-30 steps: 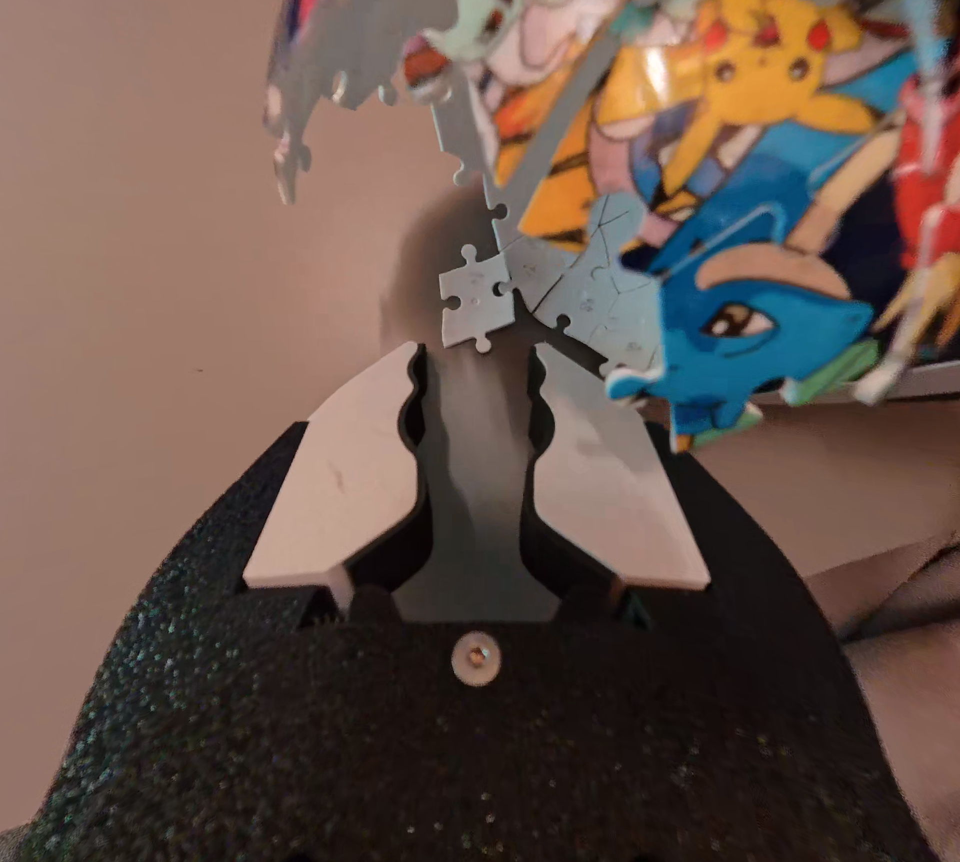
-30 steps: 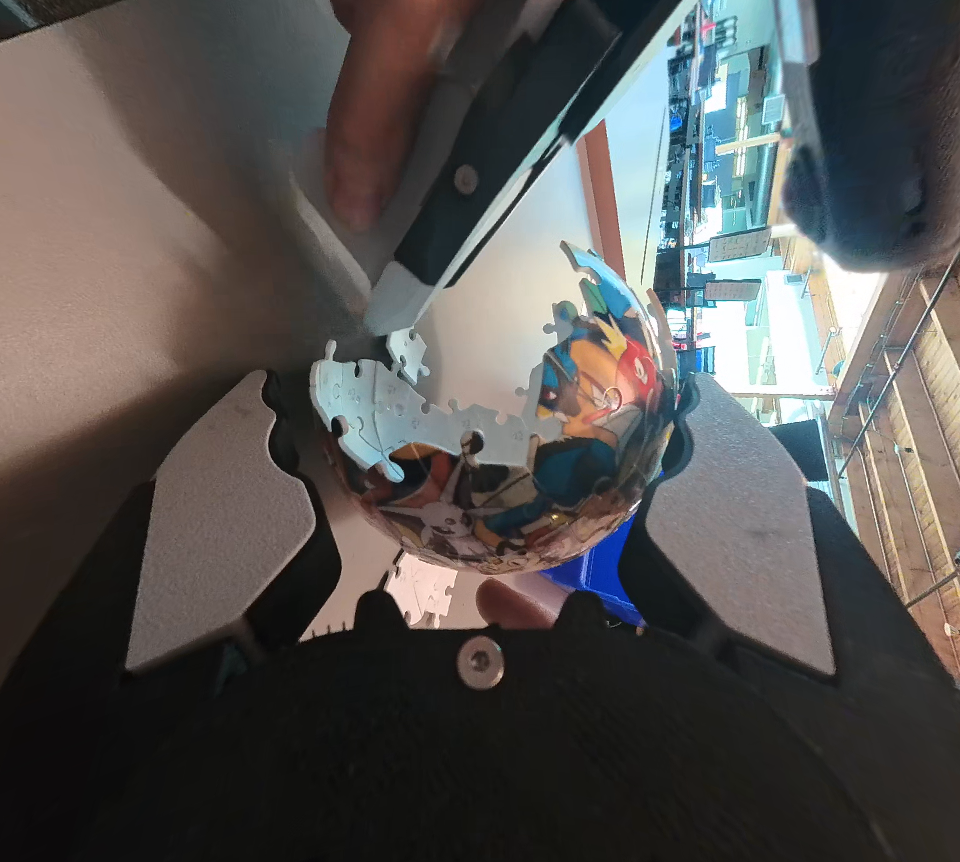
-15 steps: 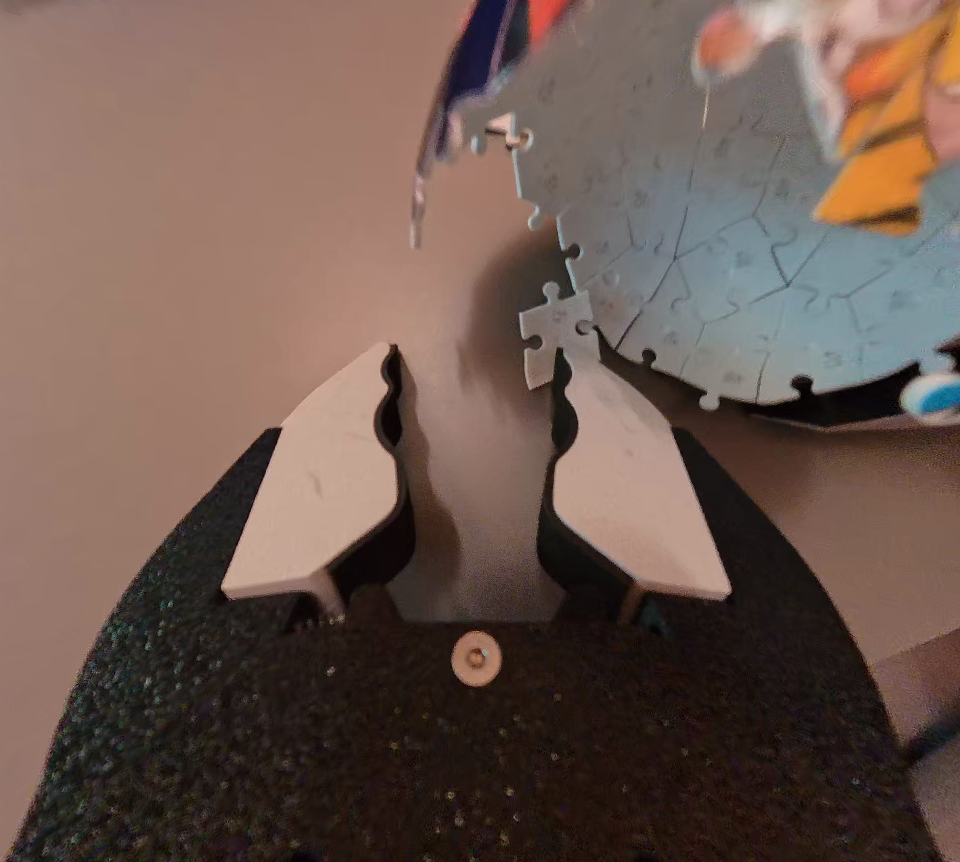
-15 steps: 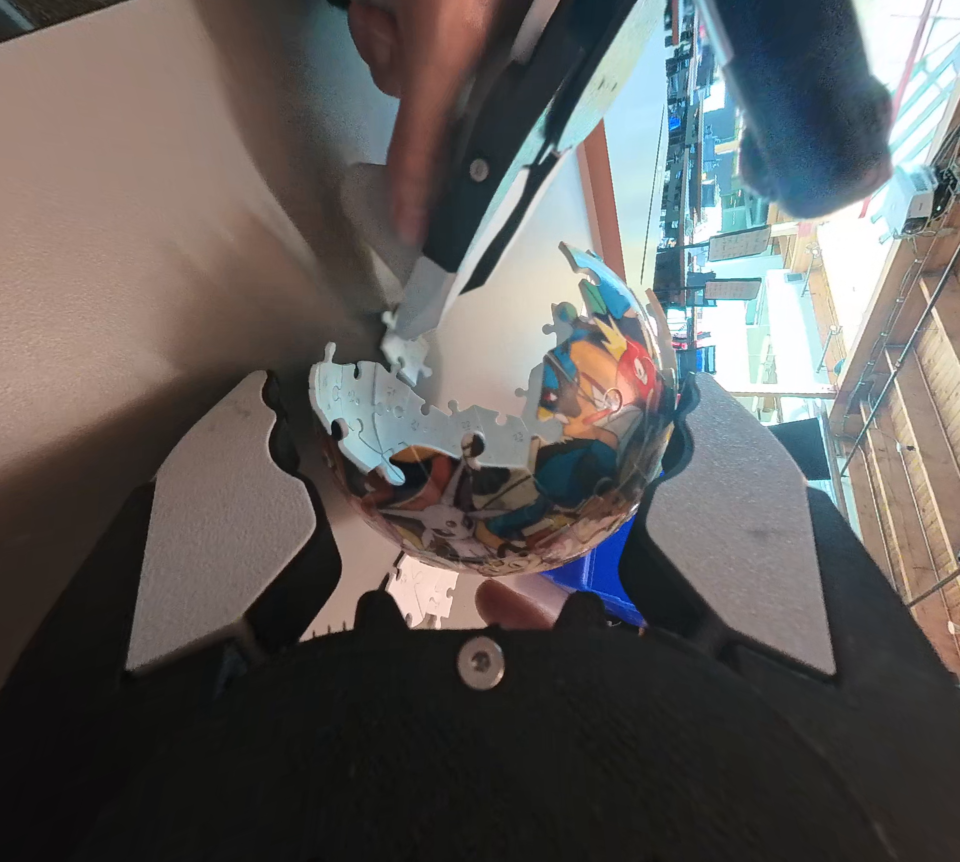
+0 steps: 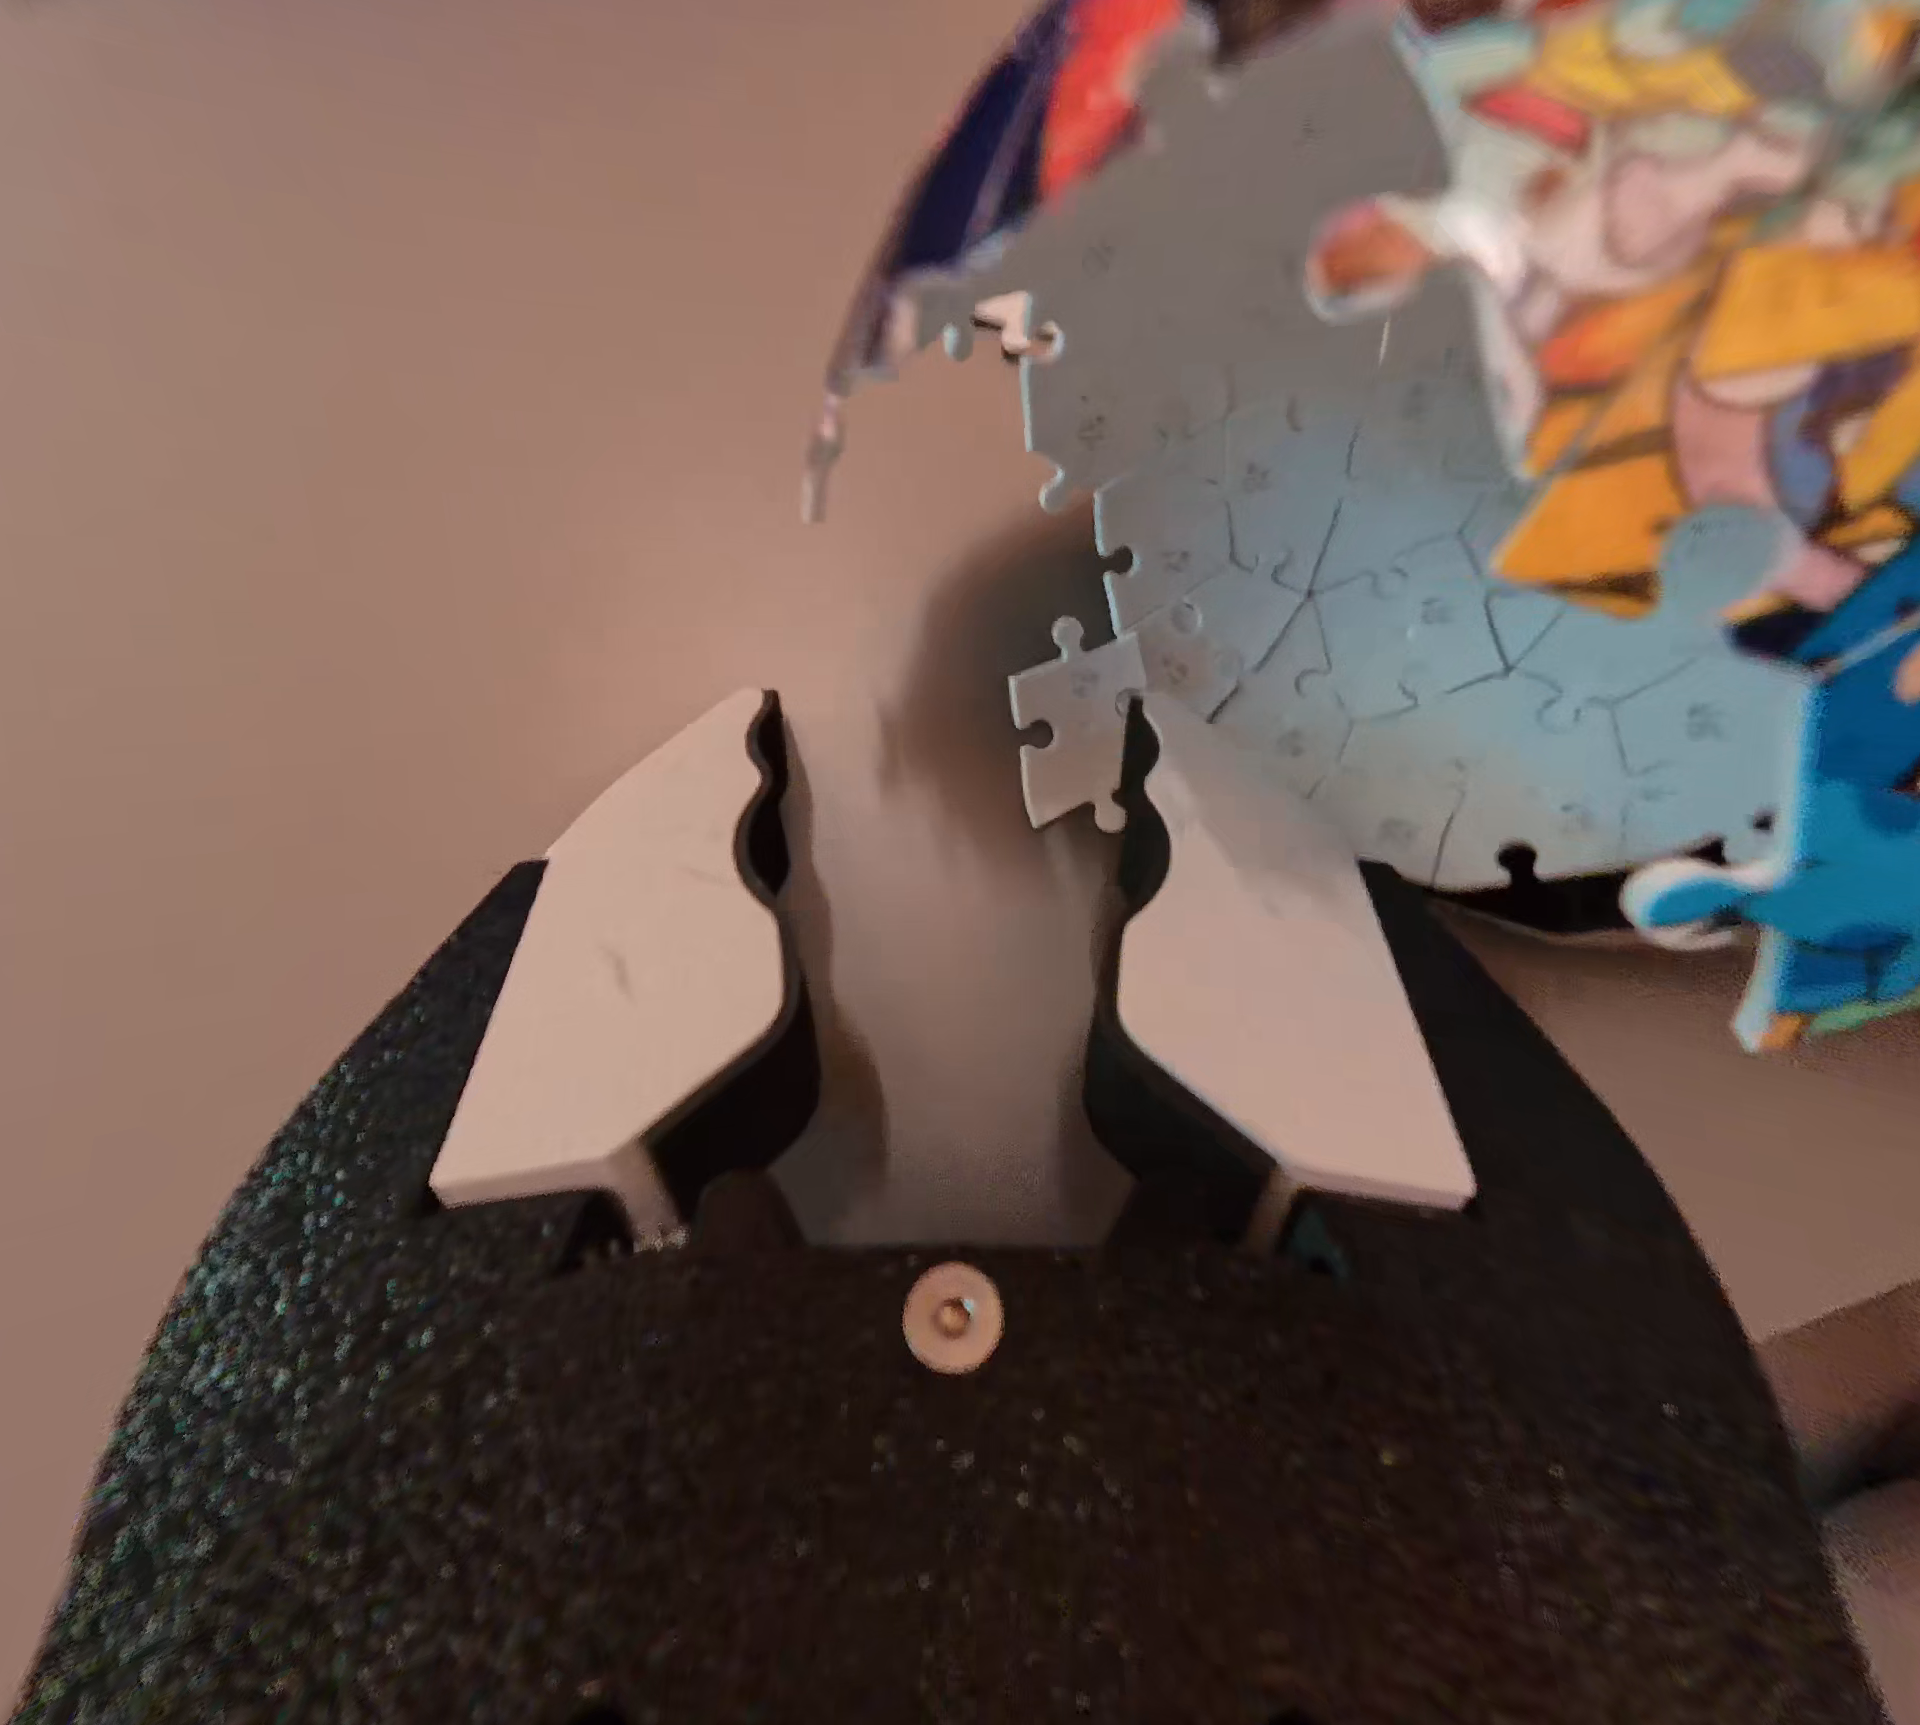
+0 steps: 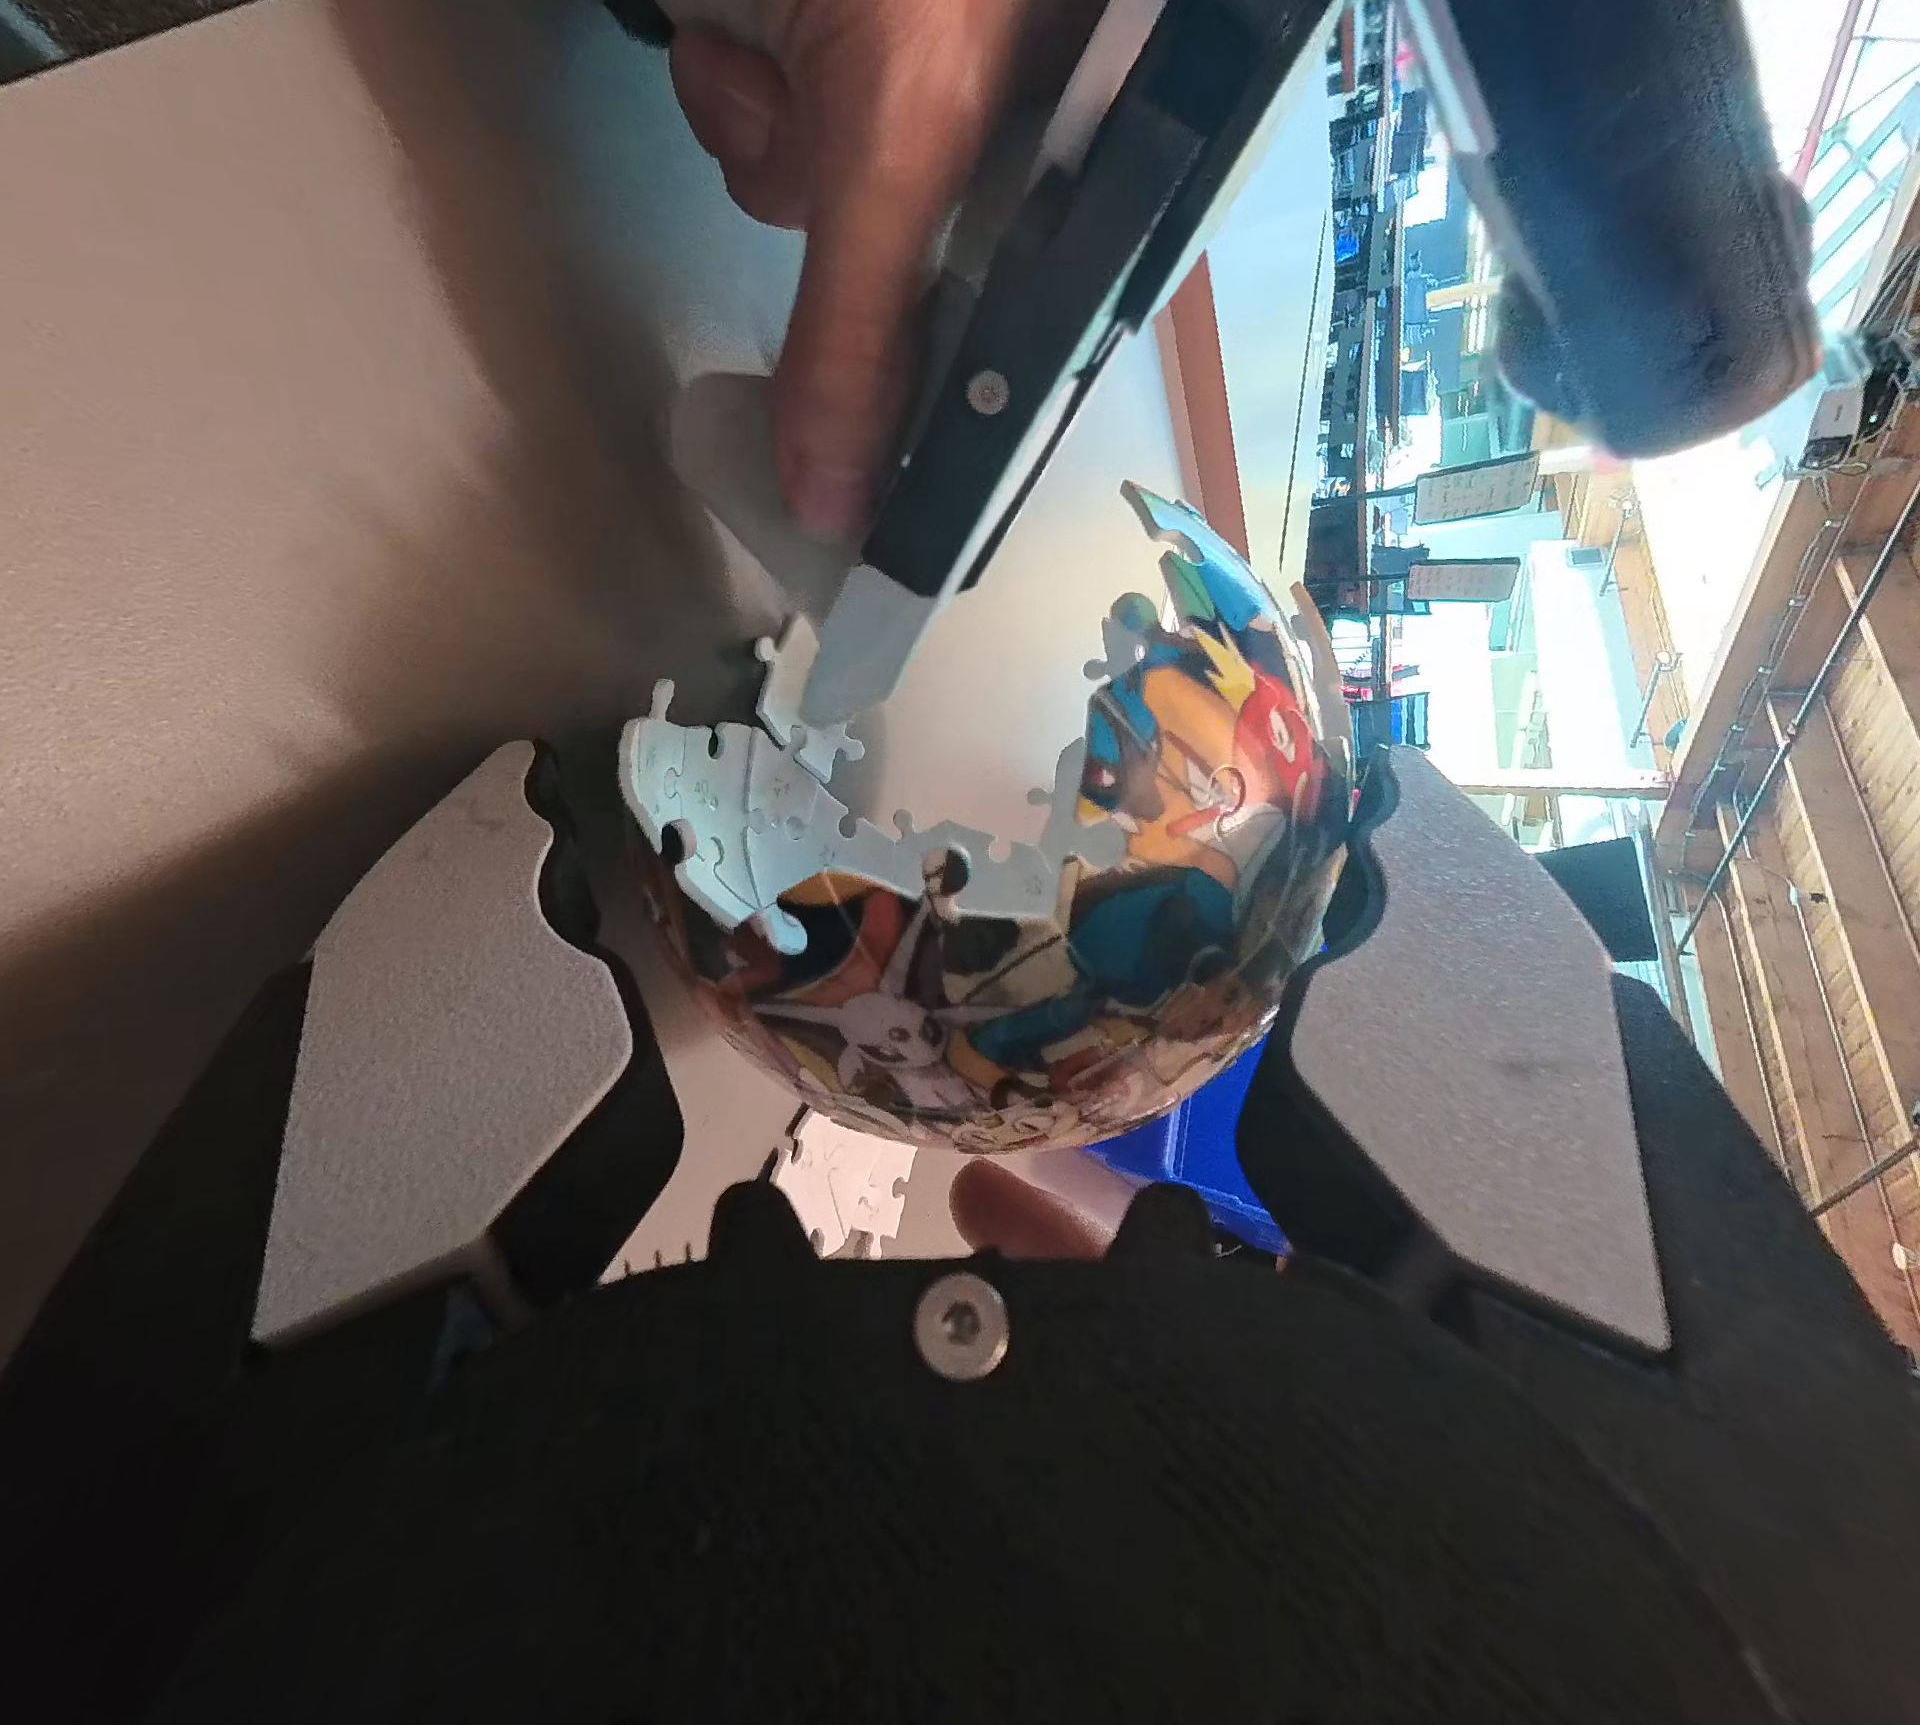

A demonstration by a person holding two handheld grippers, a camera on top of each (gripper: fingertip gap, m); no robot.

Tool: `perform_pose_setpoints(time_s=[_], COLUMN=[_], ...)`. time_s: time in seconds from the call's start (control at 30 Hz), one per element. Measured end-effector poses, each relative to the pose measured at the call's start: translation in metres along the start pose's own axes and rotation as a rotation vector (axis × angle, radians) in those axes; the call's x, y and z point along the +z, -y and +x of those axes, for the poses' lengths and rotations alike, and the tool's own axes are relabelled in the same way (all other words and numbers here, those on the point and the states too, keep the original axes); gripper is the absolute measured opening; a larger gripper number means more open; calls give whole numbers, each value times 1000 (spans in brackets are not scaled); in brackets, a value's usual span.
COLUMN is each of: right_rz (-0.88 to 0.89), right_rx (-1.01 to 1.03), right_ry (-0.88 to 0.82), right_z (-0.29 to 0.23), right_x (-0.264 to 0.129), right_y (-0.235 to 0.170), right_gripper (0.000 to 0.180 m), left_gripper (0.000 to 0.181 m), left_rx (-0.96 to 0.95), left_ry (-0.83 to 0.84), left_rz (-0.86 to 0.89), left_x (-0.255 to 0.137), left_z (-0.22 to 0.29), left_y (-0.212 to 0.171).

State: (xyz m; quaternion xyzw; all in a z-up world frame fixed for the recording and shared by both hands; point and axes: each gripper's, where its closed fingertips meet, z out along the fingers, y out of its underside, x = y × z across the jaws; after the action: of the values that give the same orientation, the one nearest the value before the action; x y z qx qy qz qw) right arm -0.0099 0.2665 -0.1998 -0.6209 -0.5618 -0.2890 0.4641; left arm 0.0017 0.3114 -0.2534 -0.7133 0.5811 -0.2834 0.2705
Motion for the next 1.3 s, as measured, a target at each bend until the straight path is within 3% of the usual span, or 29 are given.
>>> perform_pose_setpoints(time_s=[0.27, 0.47, 0.53, 0.87, 1.23, 1.3], right_rz=[1, 8, 8, 5, 12, 11], right_rx=[10, 13, 15, 16, 31, 37], right_ry=[-3, -5, -6, -2, -10, -9], right_z=[1, 1, 1, 0, 1, 2], right_x=[1, 1, 1, 1, 2, 3], right_y=[-1, 1, 1, 0, 0, 0], right_gripper=[137, 138, 138, 138, 138, 139], left_gripper=[71, 67, 55, 65, 74, 67], left_rx=[-9, -10, -13, -110, -31, -37], left_ry=[87, 110, 80, -13, 110, 110], left_rz=[-23, -45, -55, 23, -44, -49], left_x=[7, 9, 9, 4, 10, 10], left_z=[-7, -4, 2, 1, -7, -7], left_y=[0, 1, 0, 9, 3, 2])
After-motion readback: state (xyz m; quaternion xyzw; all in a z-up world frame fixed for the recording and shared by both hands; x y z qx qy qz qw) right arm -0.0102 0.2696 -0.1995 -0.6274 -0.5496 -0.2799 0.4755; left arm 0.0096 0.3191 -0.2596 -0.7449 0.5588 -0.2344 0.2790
